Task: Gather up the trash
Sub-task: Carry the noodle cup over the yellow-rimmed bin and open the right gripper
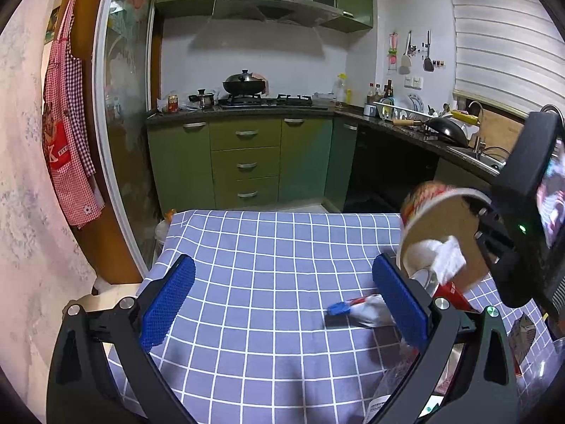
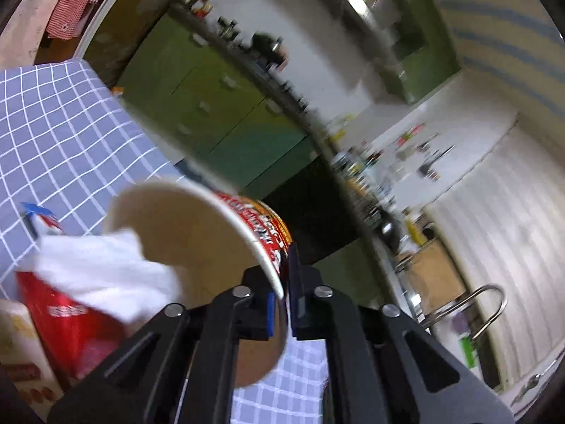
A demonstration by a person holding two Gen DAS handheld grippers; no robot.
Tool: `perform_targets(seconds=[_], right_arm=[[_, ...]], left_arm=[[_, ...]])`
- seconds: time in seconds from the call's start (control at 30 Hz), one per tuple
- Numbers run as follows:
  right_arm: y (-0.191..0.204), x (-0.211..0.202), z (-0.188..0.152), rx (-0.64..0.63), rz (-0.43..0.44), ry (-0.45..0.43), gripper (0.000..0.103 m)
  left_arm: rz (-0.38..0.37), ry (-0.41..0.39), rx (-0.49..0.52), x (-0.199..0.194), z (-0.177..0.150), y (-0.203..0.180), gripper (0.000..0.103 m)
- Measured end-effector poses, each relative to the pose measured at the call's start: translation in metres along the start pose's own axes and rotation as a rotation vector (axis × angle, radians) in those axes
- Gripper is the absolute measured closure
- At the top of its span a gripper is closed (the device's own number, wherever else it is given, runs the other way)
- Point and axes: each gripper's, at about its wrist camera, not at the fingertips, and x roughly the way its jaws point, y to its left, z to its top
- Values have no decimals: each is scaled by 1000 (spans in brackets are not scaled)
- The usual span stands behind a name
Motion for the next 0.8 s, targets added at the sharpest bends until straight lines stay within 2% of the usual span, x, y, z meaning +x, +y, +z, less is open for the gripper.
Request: perform_targets(seconds=[0.07, 0.2, 0.33, 0.43, 0.47, 0.57, 0.67, 0.7, 0.8], right_arm=[[-3, -10, -1, -8, -60, -64, 100], [-14, -35, -5, -19, -251, -228, 100], [-32, -44, -4, -5, -350, -281, 100], [-57, -47, 0, 49, -344, -272, 100], [-65, -49, 1, 67, -331, -268, 100], [-100, -54, 1, 190, -208, -218, 100], [-142, -56, -3, 331, -58, -146, 100], [-162, -54, -10, 399, 20, -107, 100], [-198, -53, -34, 542, 179, -12, 100]], left_arm=[[3, -3, 3, -1, 0, 0, 4], [4, -9, 1, -2, 0, -1, 4], [3, -13, -4, -3, 1, 0, 4], [1, -13, -1, -4, 1, 0, 4], [0, -14, 1, -4, 0, 0, 4], [-1, -23, 9, -7, 1, -2, 4], [-7, -29, 10, -9, 1, -3, 4], [-10, -31, 9, -9, 1, -3, 4], [-20, -34, 7, -11, 1, -4, 4]])
